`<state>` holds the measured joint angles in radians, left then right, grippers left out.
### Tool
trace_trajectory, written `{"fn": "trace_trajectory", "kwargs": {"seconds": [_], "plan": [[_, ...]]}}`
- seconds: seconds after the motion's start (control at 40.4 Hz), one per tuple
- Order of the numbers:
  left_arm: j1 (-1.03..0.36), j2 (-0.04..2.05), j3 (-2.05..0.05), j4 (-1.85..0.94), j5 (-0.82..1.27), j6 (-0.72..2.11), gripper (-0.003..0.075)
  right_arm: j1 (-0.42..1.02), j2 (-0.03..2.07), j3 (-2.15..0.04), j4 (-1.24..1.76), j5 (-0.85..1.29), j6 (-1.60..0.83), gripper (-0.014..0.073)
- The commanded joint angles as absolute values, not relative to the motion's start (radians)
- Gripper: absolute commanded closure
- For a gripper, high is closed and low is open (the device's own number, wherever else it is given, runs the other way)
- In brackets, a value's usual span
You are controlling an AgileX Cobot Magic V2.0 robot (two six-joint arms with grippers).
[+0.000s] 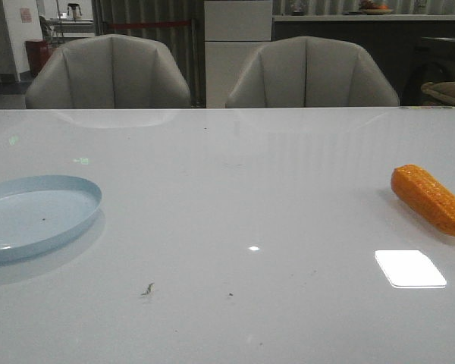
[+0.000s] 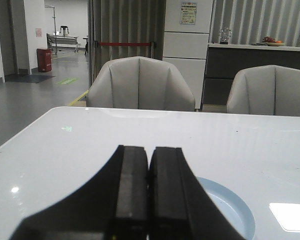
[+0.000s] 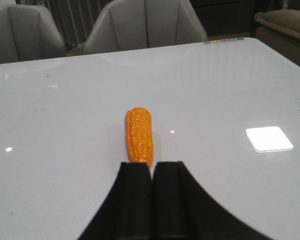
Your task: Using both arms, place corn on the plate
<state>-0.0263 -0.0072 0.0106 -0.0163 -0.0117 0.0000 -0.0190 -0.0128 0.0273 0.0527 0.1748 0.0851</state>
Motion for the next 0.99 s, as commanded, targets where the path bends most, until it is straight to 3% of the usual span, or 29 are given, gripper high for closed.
{"fn": "trace_trajectory", "kwargs": {"seconds": [0.0,0.445,0.643,0.767,0.964], "plan": [[-0.024,-0.017,0.048,-0.018,-0.100,-0.007,0.0627,-0.023,-0.035,0.006,0.046,0.083,0.084,0.0556],[-0.024,-0.017,0.048,-0.018,-0.189,-0.007,0.0627,-0.023,-0.035,0.006,0.046,0.032,0.084,0.0556],[-0.024,-0.017,0.003,-0.020,-0.335,-0.007,0.0627,-0.023,-0.035,-0.001,0.048,-0.177,0.084,0.0556],[-0.024,-0.015,-0.106,-0.020,-0.308,-0.007,0.0627,-0.023,-0.035,-0.087,0.048,-0.228,0.084,0.0556],[-0.024,0.095,-0.345,0.009,-0.234,-0.007,0.0627,-0.023,0.055,-0.374,0.042,-0.093,0.084,0.0556]]}}
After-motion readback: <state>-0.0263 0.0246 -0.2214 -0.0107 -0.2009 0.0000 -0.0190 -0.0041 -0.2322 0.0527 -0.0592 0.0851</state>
